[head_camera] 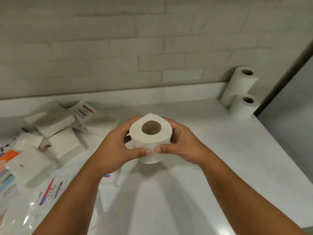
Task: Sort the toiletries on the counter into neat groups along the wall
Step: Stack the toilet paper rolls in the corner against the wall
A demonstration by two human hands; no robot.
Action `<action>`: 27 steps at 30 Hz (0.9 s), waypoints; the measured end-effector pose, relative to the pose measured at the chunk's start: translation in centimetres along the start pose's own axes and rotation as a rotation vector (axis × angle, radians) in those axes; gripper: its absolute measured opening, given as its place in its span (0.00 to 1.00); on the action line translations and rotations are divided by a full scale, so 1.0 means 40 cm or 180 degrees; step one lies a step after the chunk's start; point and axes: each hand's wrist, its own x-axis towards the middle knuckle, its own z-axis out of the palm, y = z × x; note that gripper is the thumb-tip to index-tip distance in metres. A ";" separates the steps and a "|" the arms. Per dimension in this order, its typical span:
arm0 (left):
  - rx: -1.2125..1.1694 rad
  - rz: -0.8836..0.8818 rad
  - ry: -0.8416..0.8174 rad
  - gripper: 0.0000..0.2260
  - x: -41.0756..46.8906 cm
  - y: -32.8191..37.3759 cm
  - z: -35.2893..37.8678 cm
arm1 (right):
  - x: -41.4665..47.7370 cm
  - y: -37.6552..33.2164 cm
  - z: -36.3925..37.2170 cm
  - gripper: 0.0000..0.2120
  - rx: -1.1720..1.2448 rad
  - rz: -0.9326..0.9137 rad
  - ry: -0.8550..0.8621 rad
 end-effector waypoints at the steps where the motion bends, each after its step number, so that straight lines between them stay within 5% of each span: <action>1: 0.0025 0.0043 -0.0074 0.34 0.028 0.019 0.043 | -0.022 0.003 -0.049 0.35 -0.0011 0.0005 0.0117; 22: 0.0178 0.0228 -0.0057 0.19 0.465 0.133 0.697 | -0.208 0.147 -0.697 0.32 -0.0060 -0.0012 0.1740; 27: 0.0231 0.0403 -0.0266 0.27 0.551 0.143 0.766 | -0.178 0.180 -0.774 0.30 0.0004 0.0007 0.1723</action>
